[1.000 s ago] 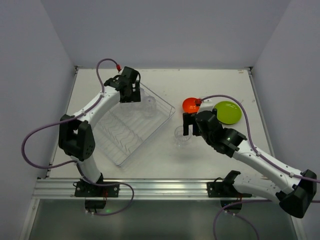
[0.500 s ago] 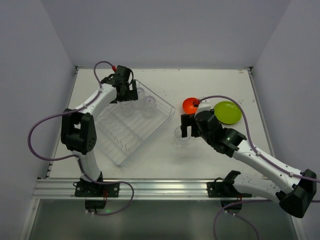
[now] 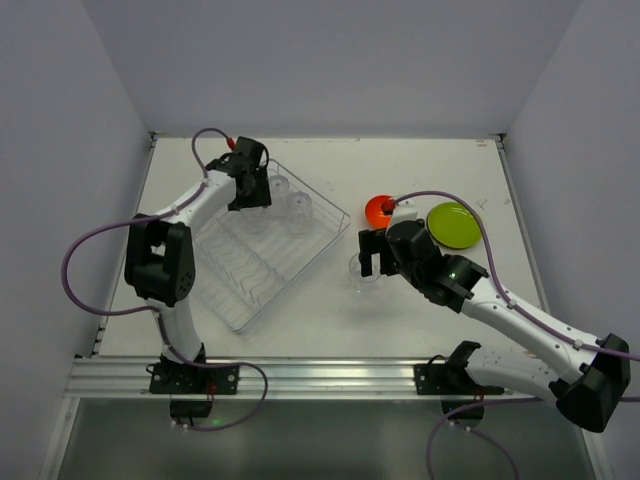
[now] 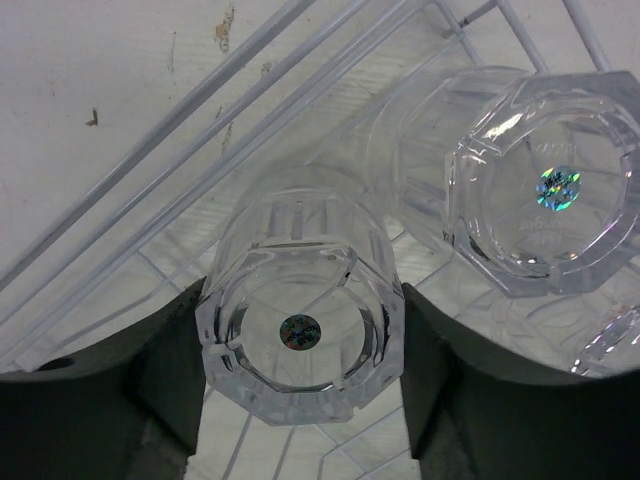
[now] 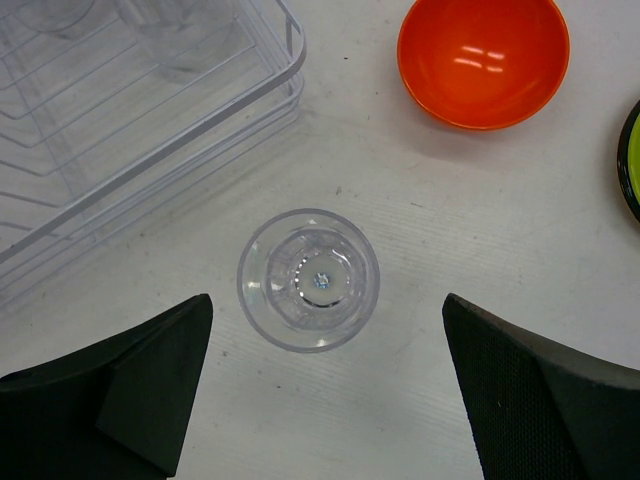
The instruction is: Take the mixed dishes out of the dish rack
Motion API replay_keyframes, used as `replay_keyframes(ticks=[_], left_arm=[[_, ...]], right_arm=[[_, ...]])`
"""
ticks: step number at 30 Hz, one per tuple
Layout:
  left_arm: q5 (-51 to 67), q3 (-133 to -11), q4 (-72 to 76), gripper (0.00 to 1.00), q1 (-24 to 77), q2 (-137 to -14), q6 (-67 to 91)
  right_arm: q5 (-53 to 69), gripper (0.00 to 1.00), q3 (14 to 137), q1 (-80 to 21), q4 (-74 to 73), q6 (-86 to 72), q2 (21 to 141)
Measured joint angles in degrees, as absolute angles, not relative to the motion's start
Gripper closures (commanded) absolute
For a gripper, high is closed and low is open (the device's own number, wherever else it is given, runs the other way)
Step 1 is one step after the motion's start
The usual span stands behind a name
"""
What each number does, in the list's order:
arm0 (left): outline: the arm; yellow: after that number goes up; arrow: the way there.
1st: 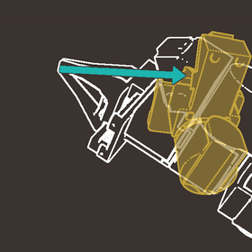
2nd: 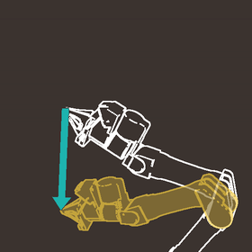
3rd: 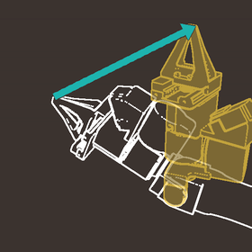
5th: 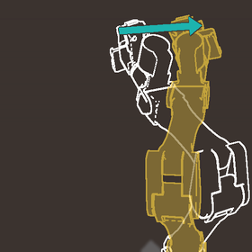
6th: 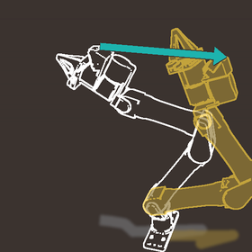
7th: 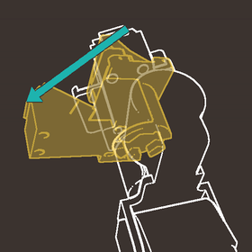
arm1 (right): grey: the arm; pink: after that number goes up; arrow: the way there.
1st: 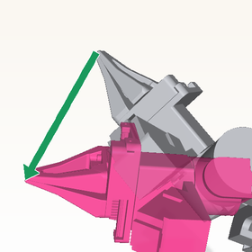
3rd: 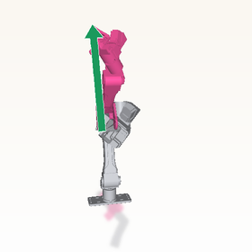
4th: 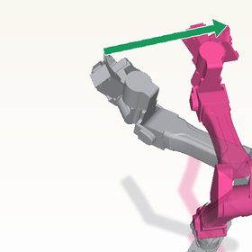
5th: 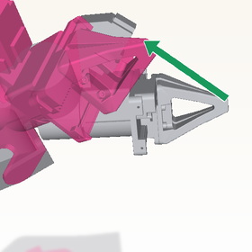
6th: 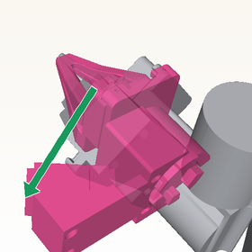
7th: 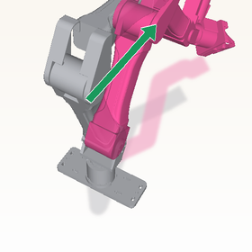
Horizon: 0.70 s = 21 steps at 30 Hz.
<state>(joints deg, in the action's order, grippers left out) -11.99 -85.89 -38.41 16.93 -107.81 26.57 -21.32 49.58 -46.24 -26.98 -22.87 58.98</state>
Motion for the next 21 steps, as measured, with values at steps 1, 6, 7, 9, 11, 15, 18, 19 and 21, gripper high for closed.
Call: replay_keyframes(ticks=[1, 6, 7, 9, 11, 15, 18, 19, 21], left_arm=[[-12.05, -85.86, -38.24, 0.67, 16.93, -107.81, 26.81], [-12.1, -85.01, -37.56, 1.0, 16.93, -106.98, 26.59], [-12.08, -84.6, -37.63, 1.0, 16.93, -106.54, 26.59], [-11.75, -83.92, -38.17, 1.0, 16.93, -105.41, 26.83], [-11.55, -83.53, -38.59, 1.0, 17.02, -103.61, 26.96], [-11.14, -83.46, -38.65, 1.0, 17.39, -97.01, 27.0], [-10.5, -83.42, -38.54, 1.0, 18.24, -90.5, 27.29], [-9.8, -83.22, -38.28, 1.0, 18.57, -88.01, 27.4], [-7.66, -81.97, -37.12, 1.0, 19.09, -82.61, 27.46]], right_arm=[[-21.28, 0.01, 49.58, -46.24, -27.0, -22.85, 58.98], [-20.99, 0.01, 49.58, -46.24, -26.98, -22.85, 58.98], [-20.91, 0.01, 49.58, -46.24, -26.98, -22.85, 58.98], [-20.82, 0.01, 49.58, -46.24, -26.98, -22.83, 58.98], [-20.8, 0.01, 49.58, -46.24, -26.98, -22.83, 58.98], [-20.29, 0.01, 49.58, -46.24, -26.96, -22.81, 58.92], [-19.97, 0.01, 49.54, -46.24, -26.81, -22.79, 58.5], [-19.92, 0.01, 49.41, -46.24, -26.52, -22.79, 58.19], [-19.66, 0.01, 49.06, -46.24, -25.85, -22.5, 57.08]])
